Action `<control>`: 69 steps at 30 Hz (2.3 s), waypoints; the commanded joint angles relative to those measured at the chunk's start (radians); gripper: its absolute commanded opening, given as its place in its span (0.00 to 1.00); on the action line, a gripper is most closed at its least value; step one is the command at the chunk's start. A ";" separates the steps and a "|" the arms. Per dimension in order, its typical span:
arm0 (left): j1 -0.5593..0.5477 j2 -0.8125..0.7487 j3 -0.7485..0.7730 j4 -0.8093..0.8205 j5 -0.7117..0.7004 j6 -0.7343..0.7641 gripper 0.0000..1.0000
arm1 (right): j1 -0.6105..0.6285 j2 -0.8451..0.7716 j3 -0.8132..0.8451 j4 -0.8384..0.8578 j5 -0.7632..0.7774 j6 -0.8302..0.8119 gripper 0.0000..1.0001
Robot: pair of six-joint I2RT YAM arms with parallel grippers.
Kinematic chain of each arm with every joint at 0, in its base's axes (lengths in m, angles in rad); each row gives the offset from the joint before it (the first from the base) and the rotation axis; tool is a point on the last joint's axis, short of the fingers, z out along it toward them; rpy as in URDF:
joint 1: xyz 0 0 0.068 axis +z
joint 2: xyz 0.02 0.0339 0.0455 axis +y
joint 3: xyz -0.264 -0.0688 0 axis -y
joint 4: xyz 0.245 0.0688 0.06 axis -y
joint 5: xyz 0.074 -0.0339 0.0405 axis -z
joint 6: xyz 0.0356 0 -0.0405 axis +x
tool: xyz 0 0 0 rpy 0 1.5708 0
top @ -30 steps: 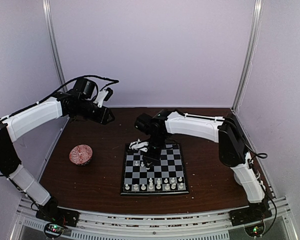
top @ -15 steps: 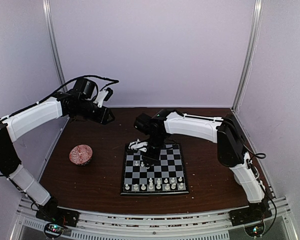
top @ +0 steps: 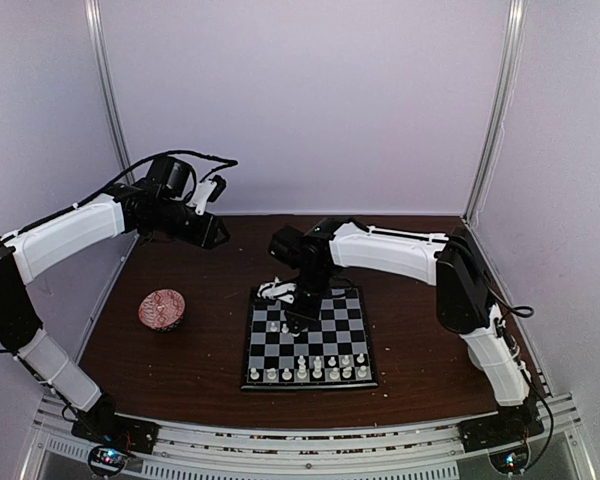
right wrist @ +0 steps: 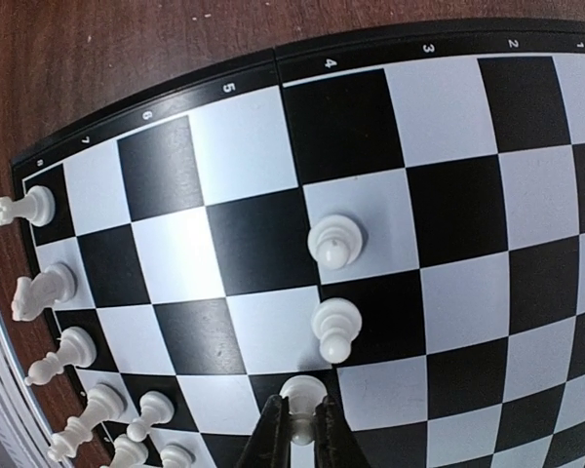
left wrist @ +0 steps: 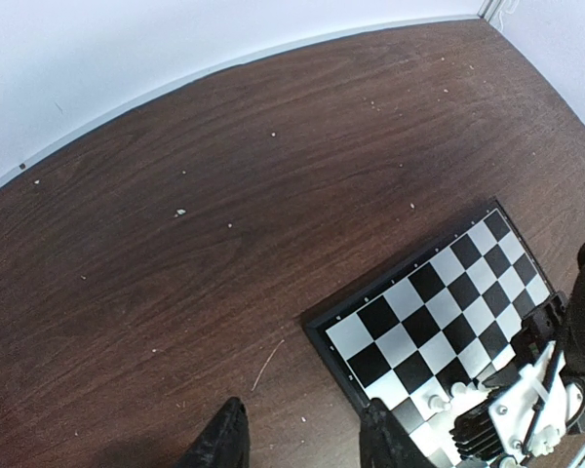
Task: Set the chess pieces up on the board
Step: Pick up the pawn from the chessboard, then place the pawn at c2.
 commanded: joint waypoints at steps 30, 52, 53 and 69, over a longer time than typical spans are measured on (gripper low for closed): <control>-0.001 -0.024 0.016 0.015 0.015 0.012 0.40 | 0.135 -0.082 -0.099 -0.007 -0.035 -0.029 0.10; -0.001 -0.025 0.015 0.012 0.013 0.015 0.40 | 0.136 -0.050 -0.105 0.015 0.000 -0.029 0.18; 0.000 -0.024 0.015 0.013 0.012 0.015 0.40 | 0.135 -0.056 -0.103 0.015 0.005 -0.029 0.20; -0.141 0.056 0.018 -0.002 0.086 0.147 0.39 | -0.171 -0.588 -0.549 0.185 -0.100 -0.037 0.28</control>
